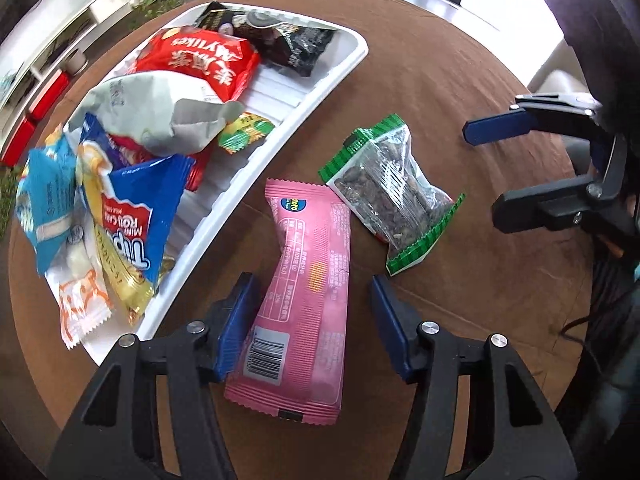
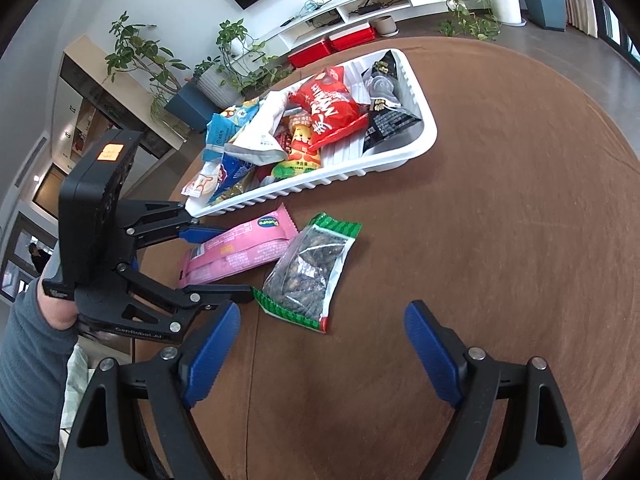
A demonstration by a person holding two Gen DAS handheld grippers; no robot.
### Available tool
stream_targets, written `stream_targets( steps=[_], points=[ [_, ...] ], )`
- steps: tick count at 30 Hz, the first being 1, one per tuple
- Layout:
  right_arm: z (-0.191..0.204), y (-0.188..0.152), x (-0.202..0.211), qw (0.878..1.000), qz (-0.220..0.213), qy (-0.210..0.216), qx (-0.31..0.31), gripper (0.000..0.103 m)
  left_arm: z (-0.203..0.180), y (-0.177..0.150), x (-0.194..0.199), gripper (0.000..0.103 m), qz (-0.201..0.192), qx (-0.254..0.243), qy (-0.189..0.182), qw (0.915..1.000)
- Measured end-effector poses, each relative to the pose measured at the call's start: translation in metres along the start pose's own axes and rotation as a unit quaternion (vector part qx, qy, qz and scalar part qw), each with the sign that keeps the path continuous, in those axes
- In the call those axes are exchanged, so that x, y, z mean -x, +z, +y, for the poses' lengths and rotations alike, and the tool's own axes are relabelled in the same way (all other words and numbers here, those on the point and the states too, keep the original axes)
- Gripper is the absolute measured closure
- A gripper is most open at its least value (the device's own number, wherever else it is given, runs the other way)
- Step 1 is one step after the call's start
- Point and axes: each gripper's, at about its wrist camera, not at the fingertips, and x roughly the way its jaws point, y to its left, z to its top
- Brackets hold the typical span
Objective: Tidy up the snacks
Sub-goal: 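Grasp the pink packet with the left tool while the right tool grasps the clear seed bag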
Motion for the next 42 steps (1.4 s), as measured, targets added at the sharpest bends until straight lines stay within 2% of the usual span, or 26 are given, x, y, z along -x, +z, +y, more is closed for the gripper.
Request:
stream_targets(
  steps=[9, 12, 18, 21, 26, 28, 30, 33, 36, 42],
  points=[
    [0.017, 0.013, -0.024, 0.999, 0.022, -0.04, 0.008, 0.021, 0.009, -0.033, 0.017, 0.047, -0.06, 0.091, 0.008, 0.994],
    [0.021, 0.017, -0.032, 0.998, 0.029, -0.051, 0.01, 0.022, 0.003, -0.047, 0.024, 0.047, -0.076, 0.106, 0.002, 0.9915],
    [0.035, 0.026, -0.047, 0.993, 0.039, -0.1, 0.05, 0.022, -0.002, -0.054, 0.024, 0.038, -0.073, 0.094, 0.05, 0.9916],
    [0.042, 0.026, -0.052, 0.987, 0.048, -0.133, 0.081, 0.027, -0.007, -0.053, 0.028, 0.038, -0.078, 0.094, 0.053, 0.9911],
    [0.042, 0.029, -0.053, 0.981, 0.058, -0.156, 0.103, 0.038, -0.015, -0.042, 0.037, 0.038, -0.068, 0.074, 0.058, 0.9932],
    [0.042, 0.029, -0.052, 0.979, 0.062, -0.16, 0.107, 0.041, -0.017, -0.04, 0.033, 0.045, -0.065, 0.073, 0.056, 0.9936],
    [0.042, 0.029, -0.052, 0.978, 0.065, -0.164, 0.113, 0.044, -0.019, -0.037, 0.027, 0.06, -0.062, 0.075, 0.051, 0.994],
    [0.045, 0.025, -0.053, 0.974, 0.066, -0.174, 0.131, 0.048, -0.02, -0.043, 0.022, 0.066, -0.061, 0.078, 0.045, 0.9941],
    [0.046, 0.023, -0.051, 0.973, 0.066, -0.176, 0.136, 0.049, -0.019, -0.042, 0.021, 0.067, -0.06, 0.083, 0.04, 0.9939],
    [0.044, 0.018, -0.046, 0.969, 0.065, -0.188, 0.144, 0.067, -0.017, -0.05, 0.025, 0.072, -0.065, 0.1, 0.041, 0.992]
  ],
)
